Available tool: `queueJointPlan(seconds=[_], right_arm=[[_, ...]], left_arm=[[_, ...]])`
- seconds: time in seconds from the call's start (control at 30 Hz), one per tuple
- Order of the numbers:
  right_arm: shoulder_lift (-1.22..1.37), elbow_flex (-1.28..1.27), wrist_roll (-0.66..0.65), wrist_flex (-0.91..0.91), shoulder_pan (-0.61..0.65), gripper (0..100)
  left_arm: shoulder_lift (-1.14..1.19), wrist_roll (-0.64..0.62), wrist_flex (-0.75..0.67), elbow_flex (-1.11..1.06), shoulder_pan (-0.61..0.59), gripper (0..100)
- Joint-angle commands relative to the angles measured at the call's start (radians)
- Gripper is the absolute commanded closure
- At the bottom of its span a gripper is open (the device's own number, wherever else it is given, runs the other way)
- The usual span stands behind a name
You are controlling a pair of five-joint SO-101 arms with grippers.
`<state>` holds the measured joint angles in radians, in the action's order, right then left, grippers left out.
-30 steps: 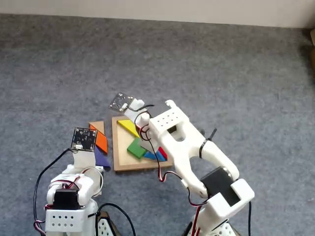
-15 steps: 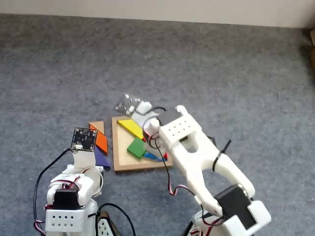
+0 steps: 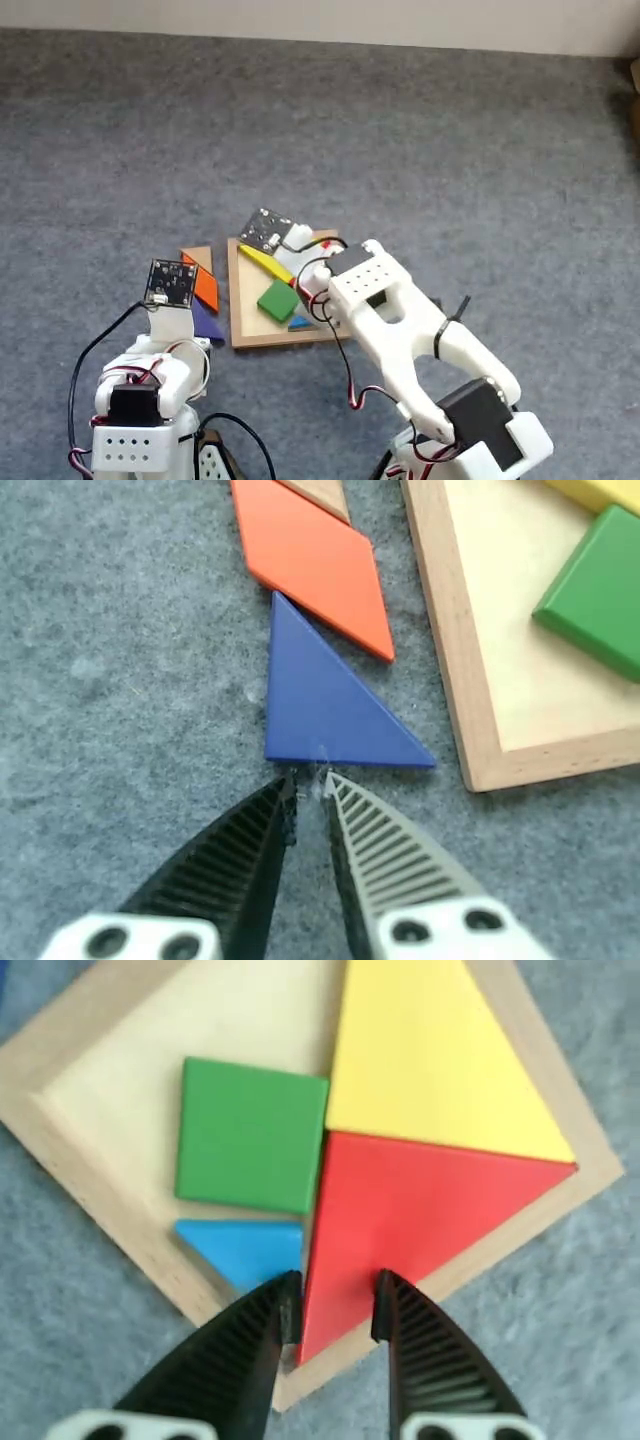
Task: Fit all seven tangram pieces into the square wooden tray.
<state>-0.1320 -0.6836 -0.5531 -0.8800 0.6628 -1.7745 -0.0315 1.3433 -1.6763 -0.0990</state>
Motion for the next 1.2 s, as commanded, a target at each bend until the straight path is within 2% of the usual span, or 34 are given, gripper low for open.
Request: queueJointPlan(seconds=[0.0, 0.13, 0.4, 0.57, 0.97, 1.17], right_arm=[[-0.053, -0.002, 0.012, 0.030, -0.002, 87.5], [-0.065, -0.005, 0.021, 0.013, -0.002, 87.5], [-0.104, 0.005, 0.083, -0.177, -0.033, 87.9], [-0.321, -0.039, 0.083, -0.197, -0.101, 95.4], [-0.915, -0.469, 0.084, -0.200, -0.335, 96.1], [-1.219, -0.622, 0.282, -0.200, -0.449, 95.9]], left_arm=[[-0.047, -0.005, 0.003, -0.021, 0.001, 93], [-0.047, -0.005, 0.003, -0.021, 0.001, 93], [-0.047, -0.005, 0.003, -0.021, 0.001, 93], [-0.047, -0.005, 0.003, -0.021, 0.001, 93], [-0.047, -0.005, 0.003, -0.021, 0.001, 93], [-0.047, -0.005, 0.003, -0.021, 0.001, 93]])
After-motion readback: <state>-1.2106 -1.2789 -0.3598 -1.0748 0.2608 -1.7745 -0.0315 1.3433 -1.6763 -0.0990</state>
